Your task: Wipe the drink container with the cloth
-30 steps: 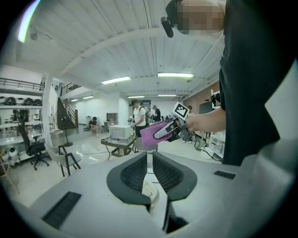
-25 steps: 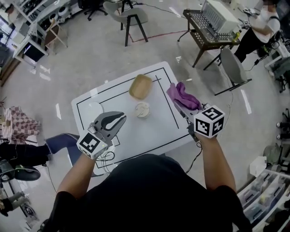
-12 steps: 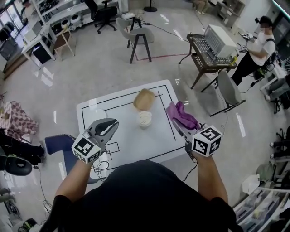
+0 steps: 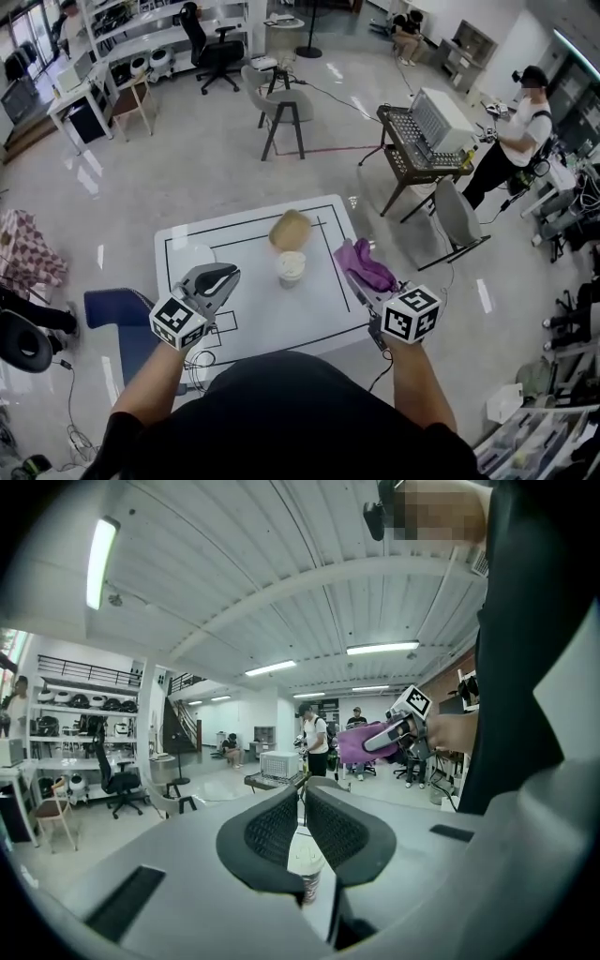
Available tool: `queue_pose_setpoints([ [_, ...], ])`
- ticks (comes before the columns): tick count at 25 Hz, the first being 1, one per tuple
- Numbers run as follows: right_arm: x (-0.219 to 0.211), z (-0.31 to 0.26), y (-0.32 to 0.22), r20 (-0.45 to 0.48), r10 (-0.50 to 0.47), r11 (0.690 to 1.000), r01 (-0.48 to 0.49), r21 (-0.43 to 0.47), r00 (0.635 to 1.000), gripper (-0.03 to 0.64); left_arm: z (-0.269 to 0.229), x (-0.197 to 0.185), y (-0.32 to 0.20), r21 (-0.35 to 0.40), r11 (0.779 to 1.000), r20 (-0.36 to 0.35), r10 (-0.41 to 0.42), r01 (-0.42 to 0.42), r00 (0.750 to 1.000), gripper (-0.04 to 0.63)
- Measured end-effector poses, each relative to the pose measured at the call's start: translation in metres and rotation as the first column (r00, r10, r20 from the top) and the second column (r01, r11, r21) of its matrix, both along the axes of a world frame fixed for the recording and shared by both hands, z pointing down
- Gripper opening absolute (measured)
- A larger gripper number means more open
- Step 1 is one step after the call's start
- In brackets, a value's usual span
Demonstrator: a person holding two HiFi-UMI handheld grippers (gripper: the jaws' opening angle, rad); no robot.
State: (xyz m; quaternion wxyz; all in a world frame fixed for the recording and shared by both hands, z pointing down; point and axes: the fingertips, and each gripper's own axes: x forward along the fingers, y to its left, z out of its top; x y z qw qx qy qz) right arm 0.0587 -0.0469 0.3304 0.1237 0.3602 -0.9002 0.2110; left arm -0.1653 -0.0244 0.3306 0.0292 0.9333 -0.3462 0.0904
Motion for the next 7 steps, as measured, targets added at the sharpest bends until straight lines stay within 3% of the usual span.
queue_pose_setpoints([
  [7,0.006,0.010,0.017,-0.036,0.036,0.999,-0.036,-0.020,0.999,0.083,0.001,-0.008,0.016,-0.014,1.000,-0.008,-0.014,0.014,1.000,0.043],
])
